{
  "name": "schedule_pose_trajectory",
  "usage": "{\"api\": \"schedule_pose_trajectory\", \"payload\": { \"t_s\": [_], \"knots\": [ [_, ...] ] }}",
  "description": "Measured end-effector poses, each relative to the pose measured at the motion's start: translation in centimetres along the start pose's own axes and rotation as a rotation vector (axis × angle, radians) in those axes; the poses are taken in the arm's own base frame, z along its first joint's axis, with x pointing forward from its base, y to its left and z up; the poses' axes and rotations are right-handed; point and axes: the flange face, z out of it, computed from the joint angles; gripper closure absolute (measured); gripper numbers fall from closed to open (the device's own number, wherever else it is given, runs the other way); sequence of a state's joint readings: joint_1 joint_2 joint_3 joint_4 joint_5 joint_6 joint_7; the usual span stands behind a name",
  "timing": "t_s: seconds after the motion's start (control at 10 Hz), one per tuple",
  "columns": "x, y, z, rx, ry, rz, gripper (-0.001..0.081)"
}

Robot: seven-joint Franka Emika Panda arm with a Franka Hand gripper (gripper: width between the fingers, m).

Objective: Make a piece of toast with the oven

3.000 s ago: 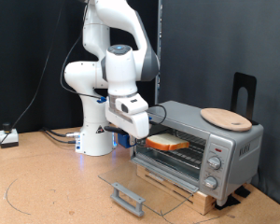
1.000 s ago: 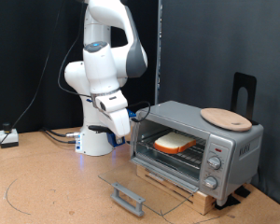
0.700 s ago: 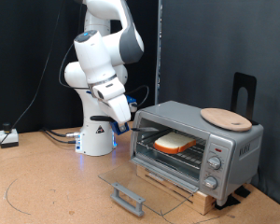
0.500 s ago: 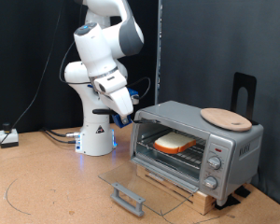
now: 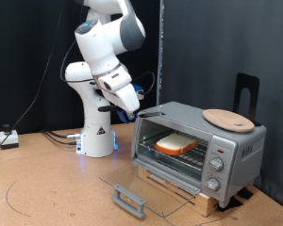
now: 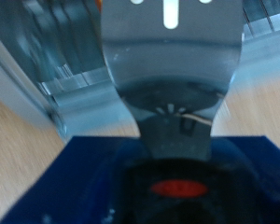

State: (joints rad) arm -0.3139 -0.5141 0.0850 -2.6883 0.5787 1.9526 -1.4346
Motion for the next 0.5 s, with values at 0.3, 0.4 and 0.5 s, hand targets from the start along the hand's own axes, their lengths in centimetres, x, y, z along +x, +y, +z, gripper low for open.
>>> {"api": "schedule_pose_trajectory", "payload": {
  "t_s": [0.3, 0.4, 0.5],
  "knots": [
    [1.9, -3.2, 1.6, 0.137, 0.006, -0.103, 0.0412],
    [2.6, -4.3, 2.5, 0.145, -0.017, -0.128, 0.0412],
    [3.4, -5.3, 3.4, 0.148, -0.034, -0.141, 0.0412]
  ]
}}
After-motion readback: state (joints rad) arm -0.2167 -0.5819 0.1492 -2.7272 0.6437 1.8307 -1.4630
